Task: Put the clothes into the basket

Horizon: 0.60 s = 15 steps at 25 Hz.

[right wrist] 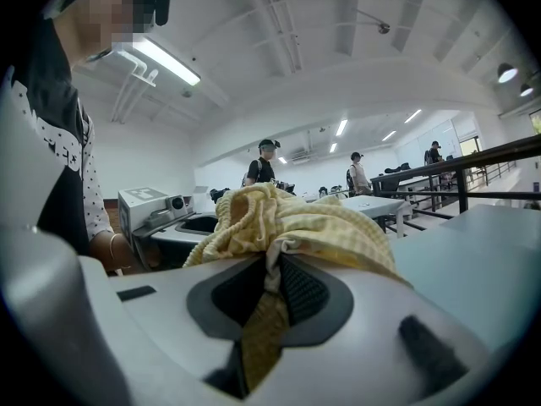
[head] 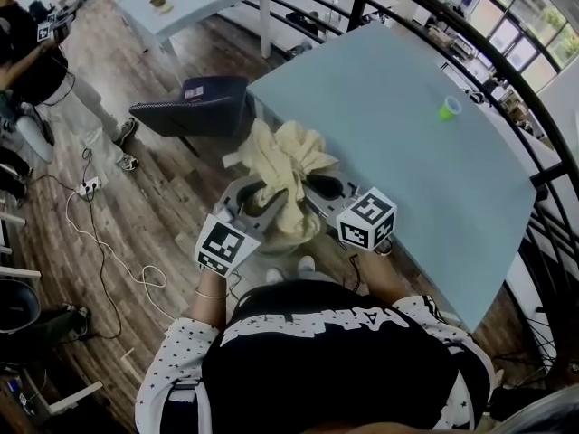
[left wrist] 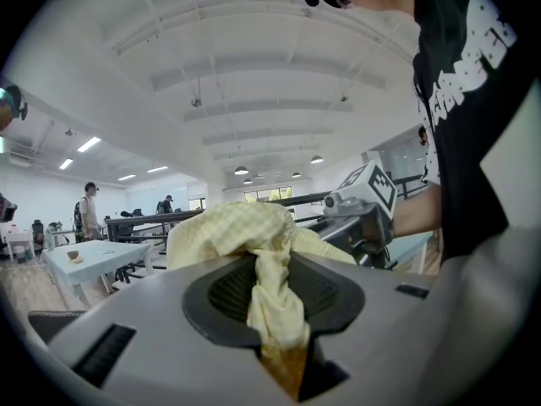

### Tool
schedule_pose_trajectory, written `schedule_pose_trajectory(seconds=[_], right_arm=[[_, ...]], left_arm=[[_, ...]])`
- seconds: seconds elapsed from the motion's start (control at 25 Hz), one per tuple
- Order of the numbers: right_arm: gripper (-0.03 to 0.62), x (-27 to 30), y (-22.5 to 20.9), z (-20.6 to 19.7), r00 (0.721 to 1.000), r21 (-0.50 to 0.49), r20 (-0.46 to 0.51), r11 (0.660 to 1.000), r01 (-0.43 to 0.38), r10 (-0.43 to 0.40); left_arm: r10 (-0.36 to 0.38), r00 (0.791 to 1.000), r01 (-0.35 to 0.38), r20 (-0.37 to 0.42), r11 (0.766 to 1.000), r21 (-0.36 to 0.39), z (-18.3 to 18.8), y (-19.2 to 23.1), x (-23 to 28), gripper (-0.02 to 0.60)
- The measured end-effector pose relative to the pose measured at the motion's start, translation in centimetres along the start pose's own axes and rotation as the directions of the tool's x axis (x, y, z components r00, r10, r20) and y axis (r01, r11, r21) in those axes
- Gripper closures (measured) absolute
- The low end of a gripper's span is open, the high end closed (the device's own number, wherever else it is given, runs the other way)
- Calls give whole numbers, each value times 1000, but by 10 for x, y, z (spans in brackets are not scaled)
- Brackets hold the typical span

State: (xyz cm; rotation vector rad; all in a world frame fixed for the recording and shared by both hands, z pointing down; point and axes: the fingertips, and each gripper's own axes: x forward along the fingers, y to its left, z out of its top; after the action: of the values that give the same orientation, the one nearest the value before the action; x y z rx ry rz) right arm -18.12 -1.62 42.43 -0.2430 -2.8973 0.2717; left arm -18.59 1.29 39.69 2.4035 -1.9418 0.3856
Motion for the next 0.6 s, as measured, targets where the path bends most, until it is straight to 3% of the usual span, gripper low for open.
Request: schedule_pose_trajectory(seconds=[0.6], right_arm=[[531, 11, -24, 5, 998, 7, 13, 998, -59, 59]], left_arm=[[52, 998, -52, -21, 998, -18, 0, 17, 19, 460]])
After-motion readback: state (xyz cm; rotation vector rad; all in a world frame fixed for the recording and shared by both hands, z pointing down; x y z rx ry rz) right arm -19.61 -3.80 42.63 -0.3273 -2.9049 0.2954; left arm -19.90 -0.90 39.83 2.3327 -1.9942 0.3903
